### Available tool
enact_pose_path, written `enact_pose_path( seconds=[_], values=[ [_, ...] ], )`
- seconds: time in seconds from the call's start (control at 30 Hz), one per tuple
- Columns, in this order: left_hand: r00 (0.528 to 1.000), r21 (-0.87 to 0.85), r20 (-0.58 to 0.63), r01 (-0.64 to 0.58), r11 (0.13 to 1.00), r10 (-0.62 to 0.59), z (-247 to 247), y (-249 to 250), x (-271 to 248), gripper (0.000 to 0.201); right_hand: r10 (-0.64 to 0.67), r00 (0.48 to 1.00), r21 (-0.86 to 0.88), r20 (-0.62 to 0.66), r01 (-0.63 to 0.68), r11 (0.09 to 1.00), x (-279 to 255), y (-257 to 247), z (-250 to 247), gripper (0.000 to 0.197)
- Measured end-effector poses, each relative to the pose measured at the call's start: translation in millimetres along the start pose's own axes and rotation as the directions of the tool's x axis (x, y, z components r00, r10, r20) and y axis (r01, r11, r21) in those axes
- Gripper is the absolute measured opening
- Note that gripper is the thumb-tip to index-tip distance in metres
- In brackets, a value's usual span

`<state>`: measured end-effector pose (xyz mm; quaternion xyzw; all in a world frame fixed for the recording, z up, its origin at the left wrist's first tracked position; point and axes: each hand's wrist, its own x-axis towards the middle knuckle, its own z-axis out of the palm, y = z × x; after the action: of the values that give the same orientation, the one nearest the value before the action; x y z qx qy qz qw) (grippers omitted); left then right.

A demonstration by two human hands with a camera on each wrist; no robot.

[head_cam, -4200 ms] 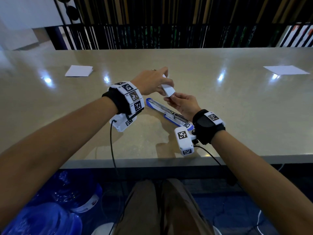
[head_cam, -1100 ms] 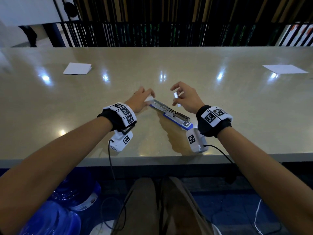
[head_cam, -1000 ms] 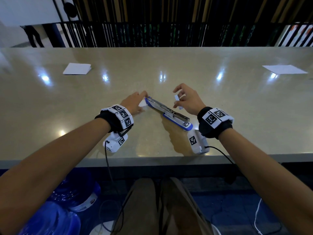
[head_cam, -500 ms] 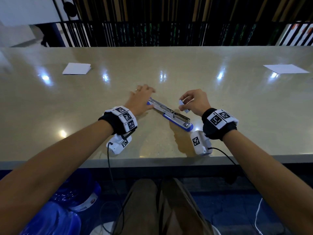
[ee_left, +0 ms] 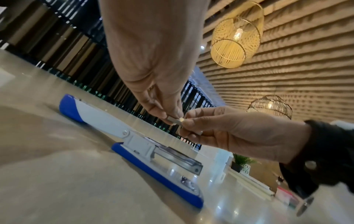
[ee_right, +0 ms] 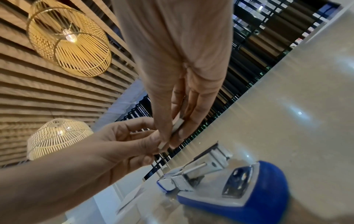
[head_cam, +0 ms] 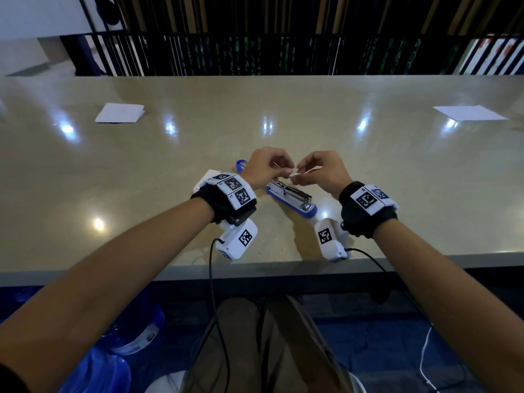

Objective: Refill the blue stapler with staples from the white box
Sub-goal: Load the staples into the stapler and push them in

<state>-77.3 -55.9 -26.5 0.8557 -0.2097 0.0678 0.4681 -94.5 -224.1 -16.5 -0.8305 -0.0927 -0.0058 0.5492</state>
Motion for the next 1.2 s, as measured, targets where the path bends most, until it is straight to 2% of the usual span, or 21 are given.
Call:
enact_pose_path(
  seconds=[0.07, 0.13, 0.27, 0.5, 0.63, 1.03, 1.2],
  values=[
    [0.998, -0.021, -0.005, 0.064, 0.998, -0.064, 1.4, -1.5, 1.4, 0.019, -0.047, 0.999, -0.144, -0.014, 0.044, 0.989, 1.3, 0.0, 0.3, 0.028],
    [0.995, -0.016, 0.028, 0.093, 0.996, -0.092, 3.5, -2.1, 3.1, 0.02, -0.115, 0.993, -0.325, -0.001, 0.108, 0.94, 1.1, -1.5, 1.8, 0.027],
    [0.994, 0.101, 0.087, 0.061, 0.993, -0.069, 8.4, -3.4, 4.1, 0.019, -0.171, 0.984, -0.514, 0.038, 0.166, 0.841, -1.9, -3.0, 6.0, 0.023],
    [0.937, 0.332, 0.337, -0.023, 0.943, -0.096, 1.0, -18.2, -4.4, 0.033, -0.112, 0.991, -0.538, 0.074, 0.134, 0.832, -8.0, -4.5, 6.2, 0.016],
    [0.954, 0.407, 0.295, -0.073, 0.911, -0.056, 5.3, -18.3, -4.1, 0.026, -0.084, 0.992, -0.534, 0.096, 0.122, 0.836, -9.0, -8.0, 6.2, 0.014],
    [0.962, 0.405, 0.268, -0.06, 0.913, -0.055, 7.1, -15.1, -8.0, 0.023, 0.009, 0.999, -0.593, 0.031, 0.011, 0.805, -10.1, -13.1, 9.6, 0.011],
    [0.966, 0.394, 0.258, -0.079, 0.916, -0.028, 7.4, -11.2, -9.9, 0.024, -0.003, 1.0, -0.599, 0.02, 0.015, 0.801, -13.0, -12.4, 10.6, 0.013]
  ],
)
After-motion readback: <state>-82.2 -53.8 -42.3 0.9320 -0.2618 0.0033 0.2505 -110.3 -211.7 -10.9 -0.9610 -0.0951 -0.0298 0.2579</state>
